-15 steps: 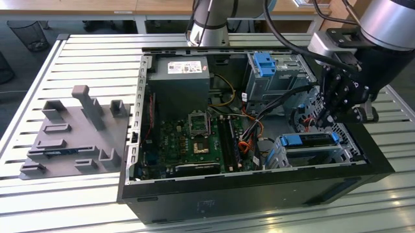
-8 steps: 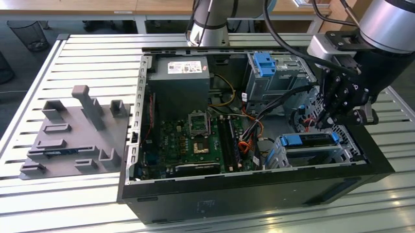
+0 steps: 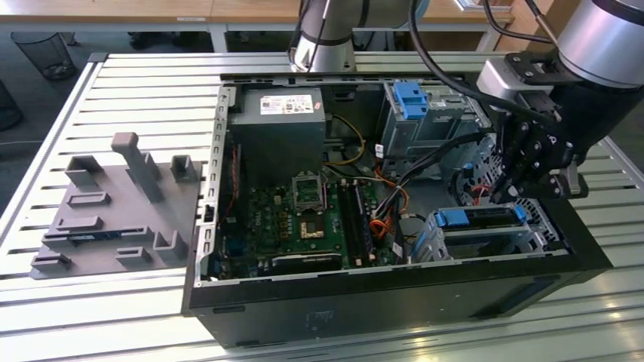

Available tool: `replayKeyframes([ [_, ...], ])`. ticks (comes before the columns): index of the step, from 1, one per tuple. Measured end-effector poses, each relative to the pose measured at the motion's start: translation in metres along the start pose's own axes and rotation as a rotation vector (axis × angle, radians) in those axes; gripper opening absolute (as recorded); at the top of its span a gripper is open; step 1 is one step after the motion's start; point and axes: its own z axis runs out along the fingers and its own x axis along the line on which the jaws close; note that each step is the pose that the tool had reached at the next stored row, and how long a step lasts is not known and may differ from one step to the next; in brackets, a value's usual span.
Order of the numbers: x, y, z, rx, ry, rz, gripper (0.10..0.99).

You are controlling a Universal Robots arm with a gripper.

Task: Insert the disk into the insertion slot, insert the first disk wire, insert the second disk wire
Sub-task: 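Insert the first disk wire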

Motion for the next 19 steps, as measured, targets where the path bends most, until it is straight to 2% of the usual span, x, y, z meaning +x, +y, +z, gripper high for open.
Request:
replayKeyframes([
  [8, 0.0053, 0.0014, 0.0013, 0.003, -0.0015, -0.009, 0.169],
  [19, 0.0066, 0.0018, 0.0058, 0.007, -0.0023, -0.033, 0.169],
])
